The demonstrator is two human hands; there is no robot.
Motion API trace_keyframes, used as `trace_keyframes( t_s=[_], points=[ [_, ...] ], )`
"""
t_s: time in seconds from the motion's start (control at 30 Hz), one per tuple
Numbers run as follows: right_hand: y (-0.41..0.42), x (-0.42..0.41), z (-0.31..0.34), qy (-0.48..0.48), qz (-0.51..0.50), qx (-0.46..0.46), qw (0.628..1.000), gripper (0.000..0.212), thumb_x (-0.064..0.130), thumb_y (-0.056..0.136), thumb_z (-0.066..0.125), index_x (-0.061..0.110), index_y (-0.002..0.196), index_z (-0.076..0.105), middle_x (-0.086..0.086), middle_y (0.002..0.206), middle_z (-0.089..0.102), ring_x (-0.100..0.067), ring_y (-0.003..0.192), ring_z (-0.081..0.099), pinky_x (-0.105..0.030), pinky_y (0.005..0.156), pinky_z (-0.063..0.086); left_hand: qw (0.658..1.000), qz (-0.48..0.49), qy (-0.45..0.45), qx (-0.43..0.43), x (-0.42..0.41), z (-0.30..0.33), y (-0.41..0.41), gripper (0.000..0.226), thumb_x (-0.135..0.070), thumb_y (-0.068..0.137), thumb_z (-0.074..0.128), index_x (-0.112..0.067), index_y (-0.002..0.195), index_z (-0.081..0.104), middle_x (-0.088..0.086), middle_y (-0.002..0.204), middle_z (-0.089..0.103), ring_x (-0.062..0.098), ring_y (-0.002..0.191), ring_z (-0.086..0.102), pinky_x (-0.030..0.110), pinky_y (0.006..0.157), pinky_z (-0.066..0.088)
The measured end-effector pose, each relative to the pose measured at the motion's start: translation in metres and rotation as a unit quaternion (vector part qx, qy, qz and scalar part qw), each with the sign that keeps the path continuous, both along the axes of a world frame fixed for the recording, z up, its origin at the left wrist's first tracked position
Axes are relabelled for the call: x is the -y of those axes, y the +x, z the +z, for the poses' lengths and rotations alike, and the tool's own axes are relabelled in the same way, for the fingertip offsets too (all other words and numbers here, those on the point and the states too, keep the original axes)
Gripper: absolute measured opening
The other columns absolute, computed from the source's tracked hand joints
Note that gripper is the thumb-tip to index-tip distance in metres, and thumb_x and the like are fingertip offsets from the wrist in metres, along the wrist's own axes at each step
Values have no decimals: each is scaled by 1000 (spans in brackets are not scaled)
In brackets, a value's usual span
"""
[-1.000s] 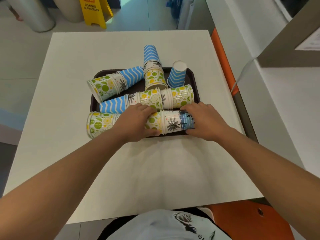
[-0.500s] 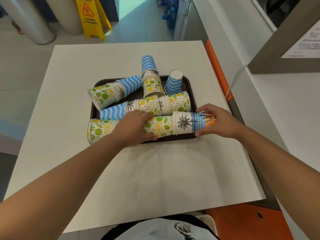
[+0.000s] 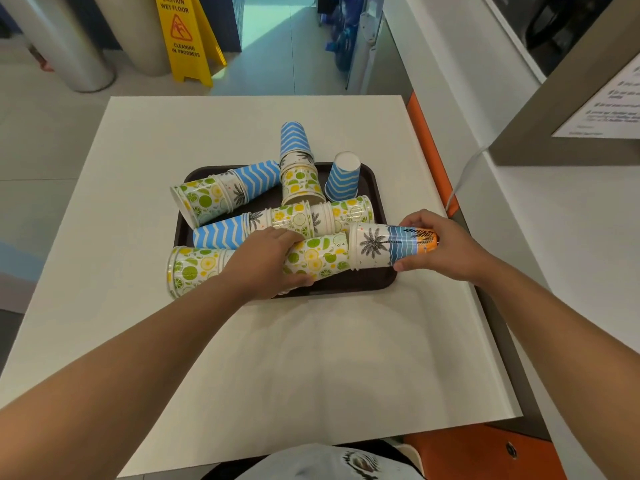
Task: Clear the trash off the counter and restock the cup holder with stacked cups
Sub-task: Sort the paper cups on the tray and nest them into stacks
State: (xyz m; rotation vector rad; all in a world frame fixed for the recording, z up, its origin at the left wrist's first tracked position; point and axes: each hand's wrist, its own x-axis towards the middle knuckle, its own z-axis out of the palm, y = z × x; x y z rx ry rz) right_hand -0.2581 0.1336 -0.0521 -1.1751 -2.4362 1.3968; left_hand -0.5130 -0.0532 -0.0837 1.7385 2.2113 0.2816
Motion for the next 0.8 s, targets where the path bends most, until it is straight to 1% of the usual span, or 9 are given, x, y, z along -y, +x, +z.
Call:
trace_keyframes(
  t_s=[0.13,0.17,0.3,0.47,0.57,0.67,0.7,0.73,0.8],
  points=[
    [2,-5,0,1,-11,-18,1000,64,21,58,93,26,111,58,4,106,64,-18,90,69,-30,73,60,1000,14,-6,1,1,-1,-2,81,-64,76,72,-22,142,49,0,138,57,20,124,52,35,105,40],
    [3,-6,1,3,-17,-25,1000,64,21,59,92,26,112,57,4,106,64,-17,91,68,-29,72,60,1000,17,-8,3,1,0,-2,82,-64,76,72,-22,142,48,0,138,57,20,125,52,35,105,40],
    [3,-13,9,10,-49,-64,997,60,22,64,88,23,114,57,8,103,63,-10,88,67,-16,63,55,1000,5,-3,0,-1,-2,0,79,-62,75,74,-21,140,51,0,135,59,21,123,53,35,104,40],
    [-6,-16,19,-3,-45,-80,996,60,15,63,89,19,114,57,5,102,64,2,81,67,-12,61,53,999,-32,-17,-31,-13,-3,10,80,-64,75,72,-22,139,52,-1,133,60,20,120,54,33,103,38],
    [-13,-16,20,2,-39,-80,996,60,16,62,90,22,112,57,6,102,65,-5,85,68,-17,65,56,997,-52,-31,-54,-20,-1,17,82,-64,77,70,-23,143,48,-1,137,58,20,124,51,32,104,36],
    [-17,-17,17,7,-40,-74,996,62,23,59,92,27,111,58,7,103,66,-14,92,69,-30,74,59,996,-61,-41,-57,-22,-1,20,82,-63,78,70,-23,146,45,-2,138,56,20,126,49,33,107,35],
    [-19,-18,15,10,-36,-70,997,63,25,58,92,28,111,58,8,103,66,-15,92,69,-32,75,59,996,-62,-41,-54,-21,0,20,83,-63,77,70,-23,145,45,-2,137,56,20,125,49,33,107,35],
    [-21,-18,15,12,-33,-68,997,63,26,59,92,28,112,58,8,104,66,-15,93,68,-31,75,59,996,-61,-39,-48,-20,1,20,83,-64,77,71,-23,145,46,-2,136,56,20,124,49,33,106,35],
    [-25,-20,15,11,-34,-71,997,62,23,61,91,25,113,57,6,104,65,-15,92,68,-25,72,59,999,-43,-19,-11,-17,6,17,80,-62,76,73,-23,142,51,-1,135,58,20,125,50,33,105,36]
  ],
)
